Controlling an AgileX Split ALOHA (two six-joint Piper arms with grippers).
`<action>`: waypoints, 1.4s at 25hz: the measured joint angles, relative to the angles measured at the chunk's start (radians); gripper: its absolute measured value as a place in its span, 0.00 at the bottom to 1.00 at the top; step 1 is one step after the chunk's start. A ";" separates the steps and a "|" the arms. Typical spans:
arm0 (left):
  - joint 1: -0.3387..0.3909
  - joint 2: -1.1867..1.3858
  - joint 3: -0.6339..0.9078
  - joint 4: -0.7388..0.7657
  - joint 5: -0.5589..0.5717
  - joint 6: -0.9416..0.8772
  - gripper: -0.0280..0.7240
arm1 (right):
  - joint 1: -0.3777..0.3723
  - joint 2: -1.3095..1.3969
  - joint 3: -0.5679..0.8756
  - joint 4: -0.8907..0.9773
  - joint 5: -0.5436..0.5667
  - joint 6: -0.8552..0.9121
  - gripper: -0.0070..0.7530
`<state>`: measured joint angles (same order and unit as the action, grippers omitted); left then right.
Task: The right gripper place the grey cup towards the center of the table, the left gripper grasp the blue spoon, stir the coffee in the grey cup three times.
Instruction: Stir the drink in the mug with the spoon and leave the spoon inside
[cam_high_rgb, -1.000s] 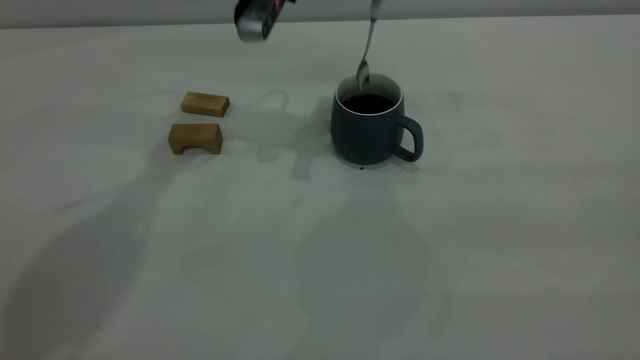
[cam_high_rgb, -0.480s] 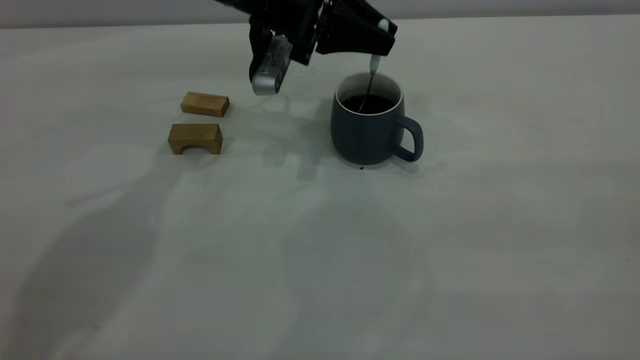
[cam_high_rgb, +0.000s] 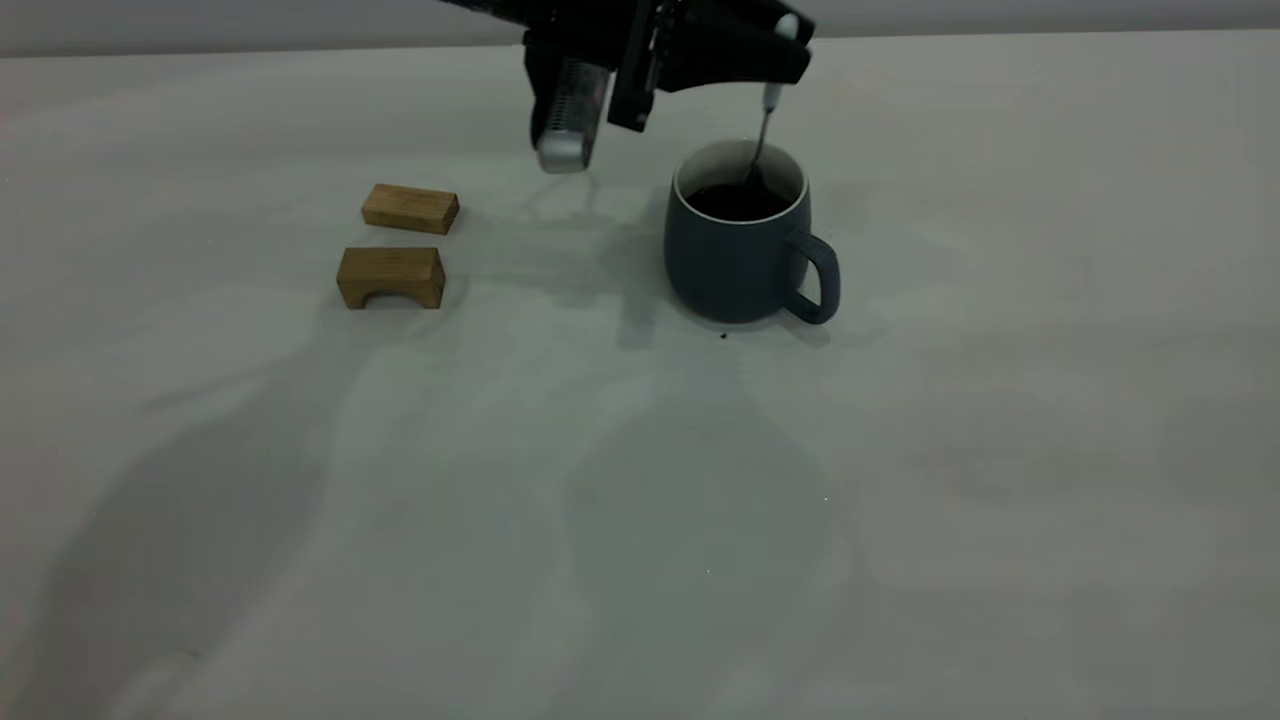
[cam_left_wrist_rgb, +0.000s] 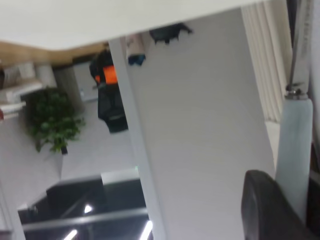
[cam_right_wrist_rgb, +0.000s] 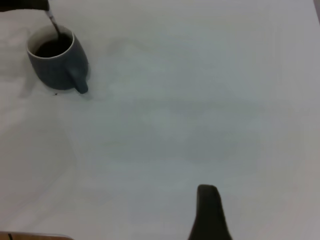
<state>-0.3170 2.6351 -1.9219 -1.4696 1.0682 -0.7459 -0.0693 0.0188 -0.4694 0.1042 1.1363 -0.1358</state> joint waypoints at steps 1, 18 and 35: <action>-0.002 0.000 0.000 -0.005 0.006 -0.003 0.26 | 0.000 0.000 0.000 0.000 0.000 0.000 0.79; 0.000 0.000 0.000 0.217 -0.051 -0.171 0.26 | 0.000 0.000 0.000 0.000 0.000 0.000 0.79; -0.013 0.000 0.000 0.128 0.069 -0.256 0.26 | 0.000 0.000 0.000 0.000 0.000 0.000 0.79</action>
<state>-0.3297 2.6351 -1.9222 -1.3412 1.1376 -1.0020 -0.0693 0.0188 -0.4694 0.1042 1.1363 -0.1358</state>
